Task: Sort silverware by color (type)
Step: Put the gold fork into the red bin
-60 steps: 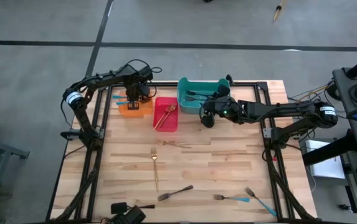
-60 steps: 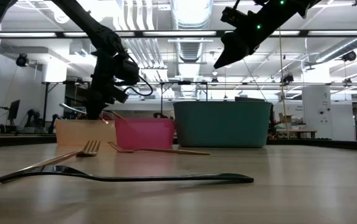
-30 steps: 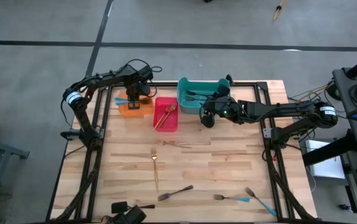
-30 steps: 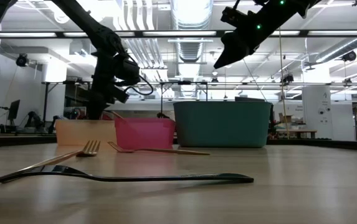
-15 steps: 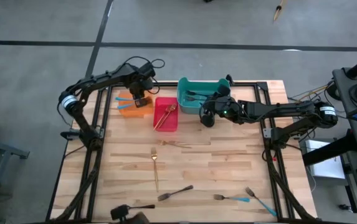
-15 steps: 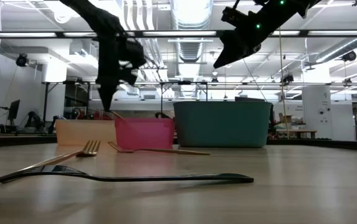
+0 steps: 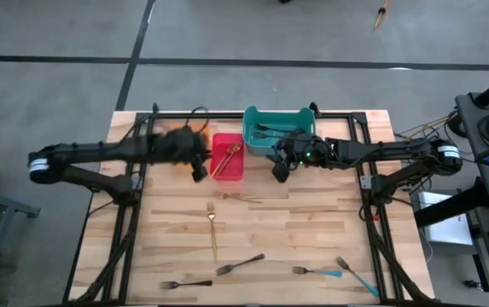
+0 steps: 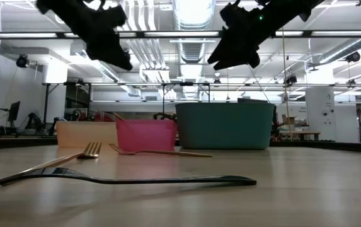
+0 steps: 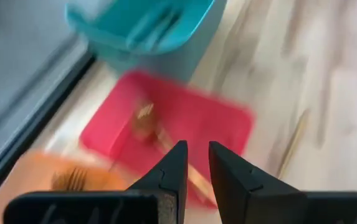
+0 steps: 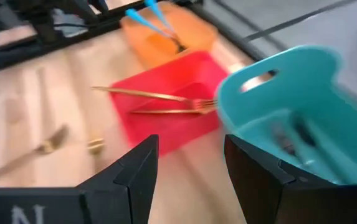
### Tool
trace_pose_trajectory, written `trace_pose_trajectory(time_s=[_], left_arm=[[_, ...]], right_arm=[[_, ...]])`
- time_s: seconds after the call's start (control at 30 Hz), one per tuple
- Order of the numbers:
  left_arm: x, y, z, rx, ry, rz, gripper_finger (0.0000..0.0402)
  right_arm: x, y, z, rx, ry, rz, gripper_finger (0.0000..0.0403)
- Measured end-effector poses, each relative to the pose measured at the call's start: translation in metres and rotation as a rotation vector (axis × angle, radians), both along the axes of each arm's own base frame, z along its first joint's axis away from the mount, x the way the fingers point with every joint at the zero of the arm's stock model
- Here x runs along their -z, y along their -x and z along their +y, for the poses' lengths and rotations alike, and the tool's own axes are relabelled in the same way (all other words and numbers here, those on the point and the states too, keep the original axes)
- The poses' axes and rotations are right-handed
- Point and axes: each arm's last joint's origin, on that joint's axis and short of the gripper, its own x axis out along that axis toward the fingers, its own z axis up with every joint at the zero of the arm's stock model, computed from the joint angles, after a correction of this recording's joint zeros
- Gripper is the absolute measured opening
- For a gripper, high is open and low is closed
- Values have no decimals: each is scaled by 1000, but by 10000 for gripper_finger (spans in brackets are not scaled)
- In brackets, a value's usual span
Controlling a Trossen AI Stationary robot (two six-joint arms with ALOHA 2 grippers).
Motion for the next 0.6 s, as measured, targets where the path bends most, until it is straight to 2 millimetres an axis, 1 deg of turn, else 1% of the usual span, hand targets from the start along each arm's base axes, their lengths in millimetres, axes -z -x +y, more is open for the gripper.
trace_pose_trajectory(time_s=[0.13, 0.27, 0.37, 0.6], left_arm=[[9, 5, -33, 44, -76, -223, 48], [17, 9, -53, 75, -103, -379, 48], [19, 11, -59, 98, -116, -429, 48], [17, 6, -61, 105, -121, -421, 48]], right_arm=[[2, -3, 11, -10, -75, -24, 176], [4, -6, 22, -40, -93, -23, 176], [4, -6, 29, -66, -89, -17, 176], [8, -15, 34, -90, -76, -39, 176]])
